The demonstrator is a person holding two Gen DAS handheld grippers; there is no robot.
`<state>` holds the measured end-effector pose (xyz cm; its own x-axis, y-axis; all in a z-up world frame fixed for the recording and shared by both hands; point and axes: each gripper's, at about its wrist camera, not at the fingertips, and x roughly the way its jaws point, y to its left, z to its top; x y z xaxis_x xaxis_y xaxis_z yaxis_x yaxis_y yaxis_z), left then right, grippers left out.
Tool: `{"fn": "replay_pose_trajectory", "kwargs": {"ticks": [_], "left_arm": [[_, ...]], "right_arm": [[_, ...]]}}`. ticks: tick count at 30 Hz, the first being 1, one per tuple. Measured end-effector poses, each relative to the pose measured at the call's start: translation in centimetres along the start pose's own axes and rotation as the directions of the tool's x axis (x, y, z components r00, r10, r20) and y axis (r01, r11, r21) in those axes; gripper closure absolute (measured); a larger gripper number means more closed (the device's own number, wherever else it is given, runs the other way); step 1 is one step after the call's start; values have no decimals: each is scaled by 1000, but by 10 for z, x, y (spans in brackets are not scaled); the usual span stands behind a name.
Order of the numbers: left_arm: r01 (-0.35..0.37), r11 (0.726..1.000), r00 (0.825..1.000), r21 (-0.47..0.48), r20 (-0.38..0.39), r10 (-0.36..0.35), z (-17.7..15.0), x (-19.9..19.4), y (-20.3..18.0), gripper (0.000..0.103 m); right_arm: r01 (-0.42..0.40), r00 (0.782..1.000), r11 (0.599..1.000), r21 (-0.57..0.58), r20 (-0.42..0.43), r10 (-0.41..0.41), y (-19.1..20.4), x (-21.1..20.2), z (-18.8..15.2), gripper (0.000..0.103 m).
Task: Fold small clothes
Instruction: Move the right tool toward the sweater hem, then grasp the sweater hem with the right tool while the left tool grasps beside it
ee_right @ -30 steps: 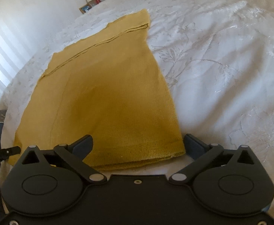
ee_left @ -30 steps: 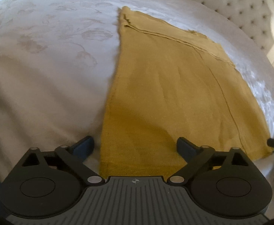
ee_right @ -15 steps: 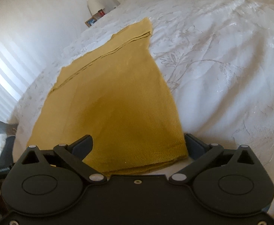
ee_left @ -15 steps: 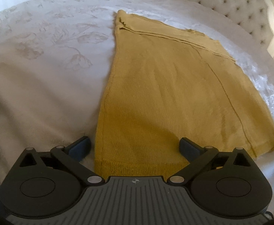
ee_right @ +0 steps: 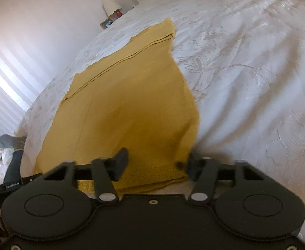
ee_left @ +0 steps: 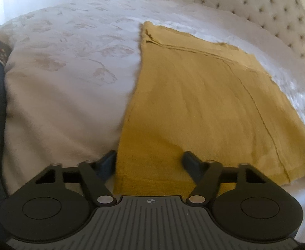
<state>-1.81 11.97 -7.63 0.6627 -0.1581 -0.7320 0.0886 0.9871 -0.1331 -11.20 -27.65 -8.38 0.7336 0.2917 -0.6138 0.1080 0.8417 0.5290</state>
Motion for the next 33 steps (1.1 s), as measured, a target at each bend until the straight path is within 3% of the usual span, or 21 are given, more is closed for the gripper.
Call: {"fn": "replay_pose_trajectory", "kwargs": {"ticks": [1, 3, 6, 9, 16, 19, 27, 33], "left_arm": [[1, 1000, 1000, -9, 1, -1, 1, -1, 2, 49], [5, 999, 1000, -36, 3, -5, 3, -3, 6, 58], [37, 996, 999, -87, 11, -36, 5, -6, 14, 85], [86, 986, 996, -141, 19, -84, 5, -9, 20, 97], [163, 972, 984, -171, 97, -148, 15, -27, 22, 98], [213, 961, 971, -178, 146, -188, 30, -32, 23, 98], [267, 952, 944, -150, 238, -227, 86, -26, 15, 98], [270, 954, 926, -133, 309, -219, 136, -6, 11, 98]], "right_arm": [[-4, 1000, 1000, 11, -1, 4, -2, 0, 1, 56], [-12, 1000, 999, 29, -6, 12, -5, 1, 1, 83], [-28, 999, 999, 33, -14, 29, -5, 2, 0, 85], [-34, 999, 999, 22, -5, 35, -2, 0, 0, 85], [-102, 994, 995, 12, 39, 102, 5, -12, 10, 87], [-113, 992, 993, -21, 56, 114, 13, -16, 24, 87], [-174, 975, 984, -25, 133, 176, 26, -6, 82, 87], [-165, 968, 985, -38, 186, 170, 30, 22, 138, 87]]}}
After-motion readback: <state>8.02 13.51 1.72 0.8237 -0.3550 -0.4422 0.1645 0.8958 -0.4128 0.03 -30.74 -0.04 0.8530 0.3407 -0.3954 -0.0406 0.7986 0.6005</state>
